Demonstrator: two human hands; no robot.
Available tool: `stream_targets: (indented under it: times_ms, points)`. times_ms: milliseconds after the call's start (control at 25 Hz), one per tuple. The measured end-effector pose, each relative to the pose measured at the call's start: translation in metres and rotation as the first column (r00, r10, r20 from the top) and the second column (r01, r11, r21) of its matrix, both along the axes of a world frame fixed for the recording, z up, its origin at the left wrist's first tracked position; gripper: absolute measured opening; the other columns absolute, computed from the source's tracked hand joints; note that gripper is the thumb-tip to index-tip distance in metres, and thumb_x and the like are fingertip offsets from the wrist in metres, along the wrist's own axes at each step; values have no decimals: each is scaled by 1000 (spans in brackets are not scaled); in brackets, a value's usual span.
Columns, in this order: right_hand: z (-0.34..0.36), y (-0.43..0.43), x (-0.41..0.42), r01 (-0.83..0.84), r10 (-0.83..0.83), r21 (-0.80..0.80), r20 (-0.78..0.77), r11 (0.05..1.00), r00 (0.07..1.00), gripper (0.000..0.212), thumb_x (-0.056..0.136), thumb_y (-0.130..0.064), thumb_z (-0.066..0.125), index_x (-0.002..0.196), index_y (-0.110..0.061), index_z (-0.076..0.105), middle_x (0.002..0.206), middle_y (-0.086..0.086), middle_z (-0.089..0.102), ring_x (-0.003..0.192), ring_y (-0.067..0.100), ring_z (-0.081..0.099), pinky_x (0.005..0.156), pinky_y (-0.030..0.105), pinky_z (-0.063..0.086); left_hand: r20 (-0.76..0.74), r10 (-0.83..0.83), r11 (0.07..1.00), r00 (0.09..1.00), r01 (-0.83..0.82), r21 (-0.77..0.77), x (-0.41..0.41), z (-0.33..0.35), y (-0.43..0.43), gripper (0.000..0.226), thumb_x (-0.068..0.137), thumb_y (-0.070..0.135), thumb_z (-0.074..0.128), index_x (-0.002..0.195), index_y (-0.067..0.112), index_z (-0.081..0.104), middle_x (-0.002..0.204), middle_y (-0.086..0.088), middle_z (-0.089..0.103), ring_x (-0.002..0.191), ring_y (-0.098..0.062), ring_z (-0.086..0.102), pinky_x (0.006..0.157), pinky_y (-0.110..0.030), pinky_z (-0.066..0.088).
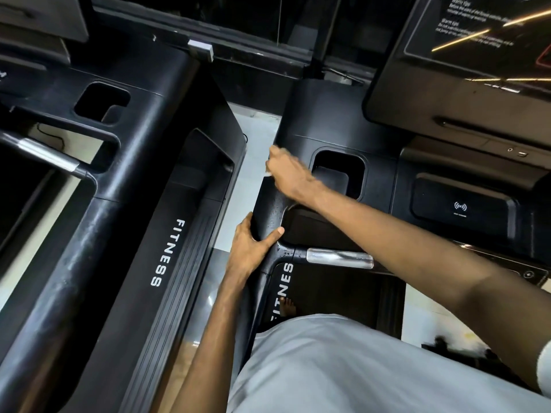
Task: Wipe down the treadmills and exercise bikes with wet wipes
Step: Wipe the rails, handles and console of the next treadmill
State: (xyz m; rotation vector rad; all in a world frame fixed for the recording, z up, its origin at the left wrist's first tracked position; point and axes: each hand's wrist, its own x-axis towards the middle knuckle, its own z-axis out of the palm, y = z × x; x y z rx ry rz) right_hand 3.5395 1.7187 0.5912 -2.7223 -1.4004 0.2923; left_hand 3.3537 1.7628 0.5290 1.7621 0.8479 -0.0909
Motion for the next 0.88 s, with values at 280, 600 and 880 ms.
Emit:
stream_targets:
  times_ms: [280, 600, 880]
  points:
    - [-10, -57, -1, 198, -167, 322, -121, 926, 978, 21, 92, -2, 53, 94, -3, 74, 92, 15, 62, 84, 30, 63, 74, 30, 49, 63, -41, 997, 997, 37, 64, 23, 1, 0, 92, 83, 55, 75, 157, 22, 31, 157, 1, 37, 145, -16, 35, 120, -36, 31]
    - [-1, -48, 44, 420, -389, 375, -158, 827, 907, 25, 101, -6, 50, 106, -1, 74, 110, 15, 62, 98, 29, 66, 86, 21, 45, 77, -132, 973, 988, 114, 200, 54, 5, -1, 89, 87, 60, 68, 158, 23, 29, 161, -3, 30, 149, -21, 29, 121, -46, 29]
    - [6, -34, 18, 96, -98, 183, -2, 978, 995, 26, 101, -26, 54, 109, -5, 67, 119, 11, 55, 111, 28, 55, 82, 45, 54, 76, -134, 972, 988, 116, 204, 55, 4, -7, 89, 85, 66, 60, 159, 28, 28, 164, -1, 26, 151, -16, 22, 124, -45, 22]
